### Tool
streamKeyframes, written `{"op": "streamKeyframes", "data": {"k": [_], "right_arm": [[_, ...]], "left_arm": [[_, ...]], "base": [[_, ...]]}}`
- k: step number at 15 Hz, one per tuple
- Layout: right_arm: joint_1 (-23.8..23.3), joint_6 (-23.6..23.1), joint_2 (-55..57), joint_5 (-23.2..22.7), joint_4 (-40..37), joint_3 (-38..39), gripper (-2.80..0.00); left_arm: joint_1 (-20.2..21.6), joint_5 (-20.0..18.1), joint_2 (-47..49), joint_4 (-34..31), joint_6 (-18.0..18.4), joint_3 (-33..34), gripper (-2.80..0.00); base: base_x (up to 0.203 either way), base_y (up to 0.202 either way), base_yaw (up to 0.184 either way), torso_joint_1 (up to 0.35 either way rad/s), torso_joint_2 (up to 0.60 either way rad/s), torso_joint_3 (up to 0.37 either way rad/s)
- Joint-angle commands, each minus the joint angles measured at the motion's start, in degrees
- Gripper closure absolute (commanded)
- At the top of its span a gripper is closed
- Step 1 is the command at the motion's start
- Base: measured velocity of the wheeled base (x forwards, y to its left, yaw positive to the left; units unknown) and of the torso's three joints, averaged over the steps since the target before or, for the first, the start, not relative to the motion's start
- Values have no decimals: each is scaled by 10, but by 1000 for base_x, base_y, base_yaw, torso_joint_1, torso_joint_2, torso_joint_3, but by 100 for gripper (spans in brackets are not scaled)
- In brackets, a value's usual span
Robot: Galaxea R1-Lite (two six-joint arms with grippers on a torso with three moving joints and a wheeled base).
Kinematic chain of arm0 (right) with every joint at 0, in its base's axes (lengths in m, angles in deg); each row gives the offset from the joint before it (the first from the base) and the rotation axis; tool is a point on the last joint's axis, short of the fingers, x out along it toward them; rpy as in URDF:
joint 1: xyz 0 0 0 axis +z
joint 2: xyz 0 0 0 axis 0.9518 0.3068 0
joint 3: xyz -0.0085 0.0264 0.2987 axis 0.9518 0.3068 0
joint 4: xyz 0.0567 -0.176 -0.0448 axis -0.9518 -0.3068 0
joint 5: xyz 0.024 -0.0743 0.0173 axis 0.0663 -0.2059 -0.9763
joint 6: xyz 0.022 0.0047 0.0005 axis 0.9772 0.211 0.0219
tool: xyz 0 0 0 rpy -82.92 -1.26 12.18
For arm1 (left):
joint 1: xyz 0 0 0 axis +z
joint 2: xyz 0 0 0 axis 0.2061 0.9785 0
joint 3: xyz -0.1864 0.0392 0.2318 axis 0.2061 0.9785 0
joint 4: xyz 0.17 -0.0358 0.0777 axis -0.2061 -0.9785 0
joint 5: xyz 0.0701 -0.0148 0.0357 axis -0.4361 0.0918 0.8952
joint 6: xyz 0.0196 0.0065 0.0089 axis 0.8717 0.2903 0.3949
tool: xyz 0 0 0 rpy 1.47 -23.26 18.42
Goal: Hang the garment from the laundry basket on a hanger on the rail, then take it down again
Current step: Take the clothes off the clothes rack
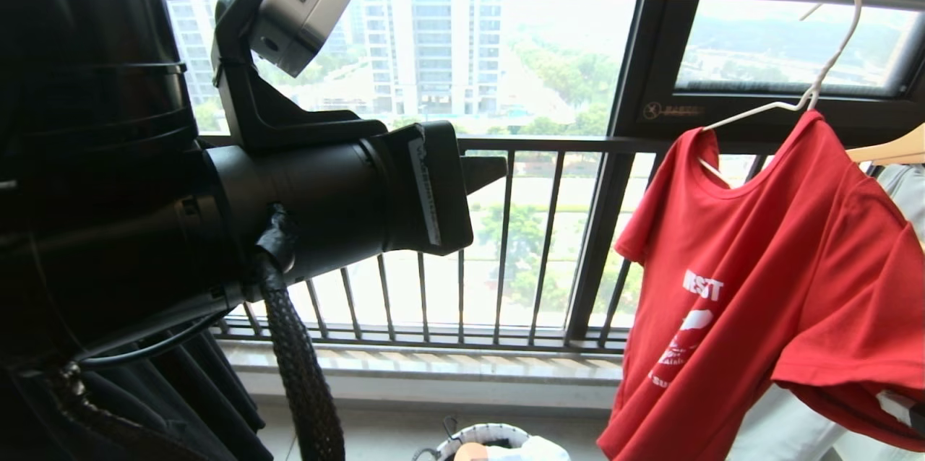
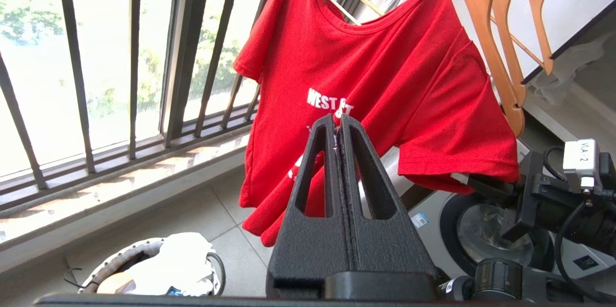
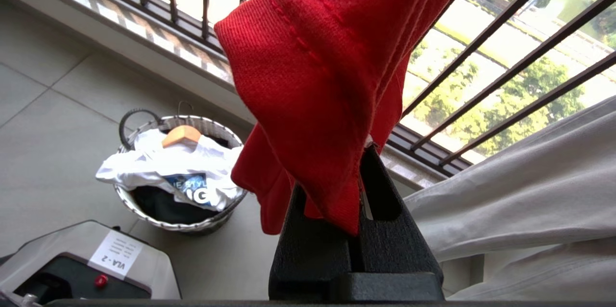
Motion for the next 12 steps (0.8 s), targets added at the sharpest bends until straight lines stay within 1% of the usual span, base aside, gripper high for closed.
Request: {"op": "streamKeyframes", "data": {"k": [1,5,7,10,12], "right_arm": [[0,0,-18,8,0,18,0],[0,-1,-36,41,-2,48,0],[0,-1,-54,47,-7,65,0],[0,-1,-77,47,-57,67,0],[1,-2,-89,47,-75,76,0]], "left_arm": [[20,-1,-12,1,-5,14,0],[40,-3,-12,2,-9,15,0],[45,-3,-14,2,-9,14,0],[48,-3,-17,8,-10,13,0],[49,-3,-17,12,-10,13,0]], "base": [[0,0,0,0,0,0],[0,0,0,0,0,0],[0,0,0,0,0,0],[0,0,0,0,0,0],[0,0,0,0,0,0]]}}
